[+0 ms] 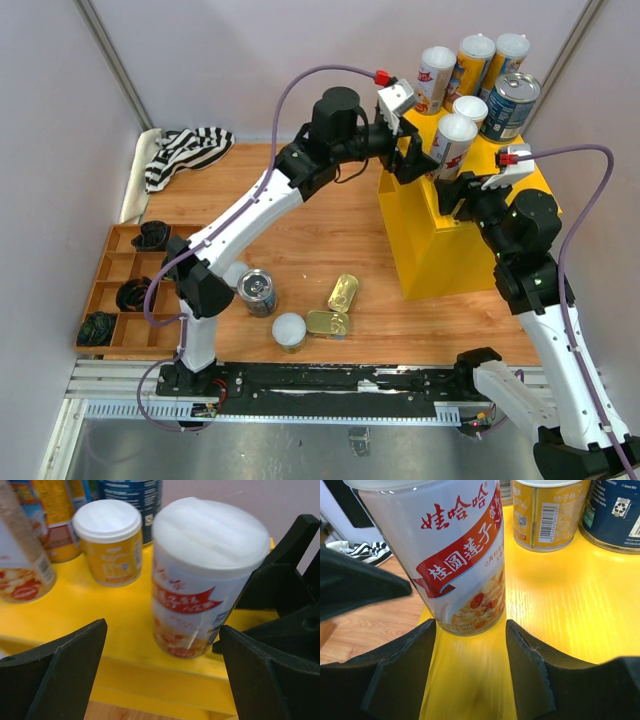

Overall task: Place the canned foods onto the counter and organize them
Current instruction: Place the canned food on the counter.

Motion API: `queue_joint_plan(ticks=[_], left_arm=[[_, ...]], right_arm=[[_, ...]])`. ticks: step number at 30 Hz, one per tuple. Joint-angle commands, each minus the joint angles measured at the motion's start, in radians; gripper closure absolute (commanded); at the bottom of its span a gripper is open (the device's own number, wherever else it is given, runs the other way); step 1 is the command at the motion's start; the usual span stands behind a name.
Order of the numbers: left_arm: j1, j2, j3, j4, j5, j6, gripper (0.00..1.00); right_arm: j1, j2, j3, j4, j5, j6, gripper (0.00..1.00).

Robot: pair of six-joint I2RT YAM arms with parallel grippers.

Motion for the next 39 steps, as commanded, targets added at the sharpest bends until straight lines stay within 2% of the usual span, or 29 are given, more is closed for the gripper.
queue_joint_plan(ticks=[1,8,11,14,19,35,39], left_arm=[[0.062,-0.143,-0.077,0.098,0.018,-0.017,0.0],[0.109,-0.299,-0.256,0.143,-0.024,0.006,0.0],[0.121,-0.361,-0.343,0.154,-0.069,0.02,0.0],[0.128,-0.436,-0.472,0.209,-0.106,0.014,0.0],[0.138,-0.52,-0.625,0.265,-0.131,0.001,0.0],[0.185,-0.564,-0.78,0.326,-0.118,-0.03,0.0],[0.185,-0.525,-0.772,0.346,-0.115,-0.039,0.06]], right_arm=[[0.015,0.004,-0.01,0.04,-0.011,-0.008,0.41],[0.016,0.029,-0.001,0.042,-0.012,0.001,0.42],[0.016,0.043,0.002,0.055,-0.019,0.014,0.45],[0.017,0.07,0.03,0.054,-0.018,-0.001,0.54],[0.016,0.133,0.093,0.043,-0.023,-0.024,0.55],[0.016,0.281,0.19,0.073,0.057,0.035,0.56],[0.017,0.313,0.217,0.074,0.093,0.051,0.56]])
